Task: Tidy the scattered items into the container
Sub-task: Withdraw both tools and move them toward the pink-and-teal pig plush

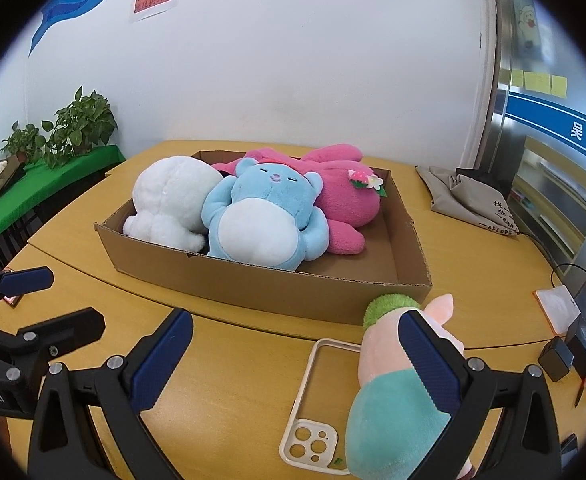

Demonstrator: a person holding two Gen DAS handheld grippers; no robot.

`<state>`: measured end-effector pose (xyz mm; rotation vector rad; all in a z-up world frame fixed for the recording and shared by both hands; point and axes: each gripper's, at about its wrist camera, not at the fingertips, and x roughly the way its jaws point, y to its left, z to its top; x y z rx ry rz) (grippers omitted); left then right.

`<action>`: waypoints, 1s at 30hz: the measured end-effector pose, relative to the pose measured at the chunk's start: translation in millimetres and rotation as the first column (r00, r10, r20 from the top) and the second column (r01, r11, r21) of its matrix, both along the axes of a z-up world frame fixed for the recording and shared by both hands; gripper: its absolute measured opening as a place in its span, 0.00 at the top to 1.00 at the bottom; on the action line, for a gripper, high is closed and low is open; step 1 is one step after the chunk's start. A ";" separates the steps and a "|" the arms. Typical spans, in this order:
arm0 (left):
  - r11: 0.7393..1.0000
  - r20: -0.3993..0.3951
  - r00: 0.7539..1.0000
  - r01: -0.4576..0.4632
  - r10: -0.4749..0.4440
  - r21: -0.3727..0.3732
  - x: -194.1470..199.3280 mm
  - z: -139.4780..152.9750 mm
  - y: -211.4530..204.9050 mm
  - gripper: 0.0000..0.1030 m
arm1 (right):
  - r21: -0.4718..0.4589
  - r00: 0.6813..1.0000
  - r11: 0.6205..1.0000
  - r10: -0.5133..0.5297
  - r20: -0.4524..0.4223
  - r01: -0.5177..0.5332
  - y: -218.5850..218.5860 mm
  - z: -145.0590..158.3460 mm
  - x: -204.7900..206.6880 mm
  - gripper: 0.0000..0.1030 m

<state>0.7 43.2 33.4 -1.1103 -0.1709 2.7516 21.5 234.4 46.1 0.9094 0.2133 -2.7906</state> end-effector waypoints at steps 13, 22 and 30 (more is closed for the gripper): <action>1.000 0.013 1.000 0.001 -0.002 0.001 -3.1 -2.8 2.4 0.00 | -0.002 1.000 1.000 -0.001 0.014 0.001 0.4 -3.4 -0.7 0.01; 1.000 0.015 1.000 0.008 -0.007 -0.004 -3.2 -3.6 5.2 0.00 | -0.009 1.000 1.000 -0.010 0.025 0.010 4.5 -5.4 0.3 0.01; 1.000 0.018 1.000 -0.002 0.002 -0.005 -3.2 -4.8 4.5 0.00 | -0.014 1.000 1.000 -0.008 0.025 0.008 4.9 -5.1 0.5 0.01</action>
